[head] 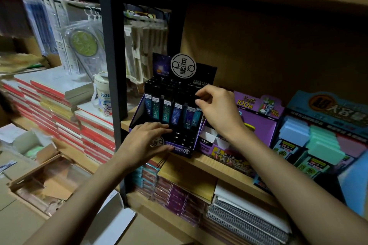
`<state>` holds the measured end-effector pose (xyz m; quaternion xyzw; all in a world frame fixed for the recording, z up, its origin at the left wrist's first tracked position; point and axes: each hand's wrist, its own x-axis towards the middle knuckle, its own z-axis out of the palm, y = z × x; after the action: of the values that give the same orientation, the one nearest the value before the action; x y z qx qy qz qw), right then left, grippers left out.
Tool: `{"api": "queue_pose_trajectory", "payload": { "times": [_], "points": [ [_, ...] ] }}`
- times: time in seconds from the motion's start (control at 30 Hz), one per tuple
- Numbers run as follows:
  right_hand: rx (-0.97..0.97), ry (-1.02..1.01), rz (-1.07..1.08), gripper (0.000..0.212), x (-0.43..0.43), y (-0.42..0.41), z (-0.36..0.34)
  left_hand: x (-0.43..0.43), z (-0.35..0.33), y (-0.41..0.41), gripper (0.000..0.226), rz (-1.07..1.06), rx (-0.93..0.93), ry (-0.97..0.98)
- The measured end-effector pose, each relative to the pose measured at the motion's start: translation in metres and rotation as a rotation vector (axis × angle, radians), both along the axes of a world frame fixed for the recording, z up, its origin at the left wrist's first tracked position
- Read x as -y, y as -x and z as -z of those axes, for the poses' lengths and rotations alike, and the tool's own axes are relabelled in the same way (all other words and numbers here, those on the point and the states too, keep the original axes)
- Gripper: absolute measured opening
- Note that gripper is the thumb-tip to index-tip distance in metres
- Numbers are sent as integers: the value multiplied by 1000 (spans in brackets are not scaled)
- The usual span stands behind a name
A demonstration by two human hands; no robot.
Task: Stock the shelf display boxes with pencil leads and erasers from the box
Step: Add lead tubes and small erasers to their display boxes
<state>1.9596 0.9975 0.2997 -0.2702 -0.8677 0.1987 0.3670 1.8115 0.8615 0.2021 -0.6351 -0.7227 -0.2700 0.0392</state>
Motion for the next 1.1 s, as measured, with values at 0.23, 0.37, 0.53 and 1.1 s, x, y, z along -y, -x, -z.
{"api": "queue_pose_trajectory", "payload": {
  "times": [0.23,0.37,0.53,1.1],
  "points": [
    [139,14,80,13,-7,11,-1,0,0,-2,56,-7,-32,12],
    [223,-13,80,20,-5,15,-9,4,-4,-6,55,-15,-92,42],
    [297,-37,34,38,7,-2,-19,34,-21,-8,45,-41,-164,-37],
    [729,273,-375,25,127,-119,189,154,194,-115,33,-130,481,603]
  ]
}}
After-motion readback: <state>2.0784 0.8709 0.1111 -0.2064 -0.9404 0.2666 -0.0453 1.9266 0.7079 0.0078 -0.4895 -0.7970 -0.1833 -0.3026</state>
